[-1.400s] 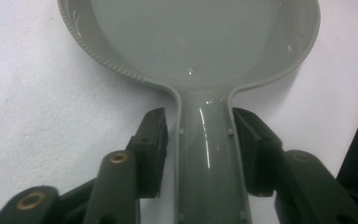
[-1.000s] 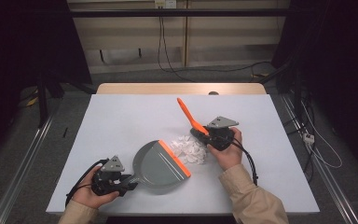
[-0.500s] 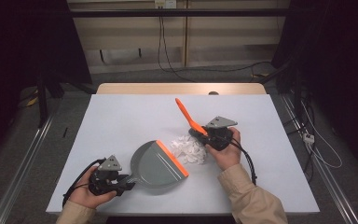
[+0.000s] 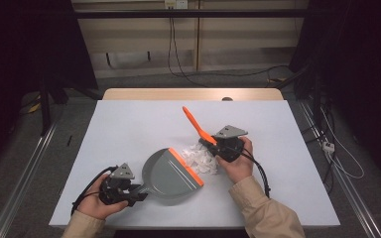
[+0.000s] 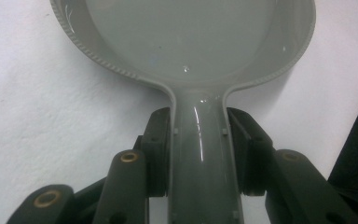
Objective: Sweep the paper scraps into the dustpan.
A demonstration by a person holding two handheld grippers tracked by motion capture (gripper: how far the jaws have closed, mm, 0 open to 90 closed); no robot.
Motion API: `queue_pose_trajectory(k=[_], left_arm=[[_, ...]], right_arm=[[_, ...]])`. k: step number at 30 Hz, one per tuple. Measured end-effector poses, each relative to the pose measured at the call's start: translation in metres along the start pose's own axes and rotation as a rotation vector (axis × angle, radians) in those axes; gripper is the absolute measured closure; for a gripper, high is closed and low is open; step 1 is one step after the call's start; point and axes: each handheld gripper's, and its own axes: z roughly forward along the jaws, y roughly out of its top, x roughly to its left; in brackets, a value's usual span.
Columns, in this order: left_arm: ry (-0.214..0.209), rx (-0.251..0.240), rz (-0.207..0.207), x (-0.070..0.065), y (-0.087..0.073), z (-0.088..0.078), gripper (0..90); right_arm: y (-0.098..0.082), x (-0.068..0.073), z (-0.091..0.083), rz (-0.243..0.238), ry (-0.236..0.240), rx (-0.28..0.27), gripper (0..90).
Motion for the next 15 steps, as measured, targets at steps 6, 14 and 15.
queue_pose_trajectory(k=[6,14,15], left_arm=[[-0.008,0.013,-0.004,-0.001,0.005,0.005,62.3],[-0.010,0.013,-0.014,-0.003,0.008,0.009,62.3],[-0.009,0.016,-0.012,-0.003,0.008,0.009,62.3]], right_arm=[[0.001,0.006,0.000,-0.005,0.006,0.002,71.3],[0.002,0.021,0.001,-0.027,0.016,-0.006,71.3],[0.002,0.022,0.001,-0.026,0.018,-0.008,71.3]])
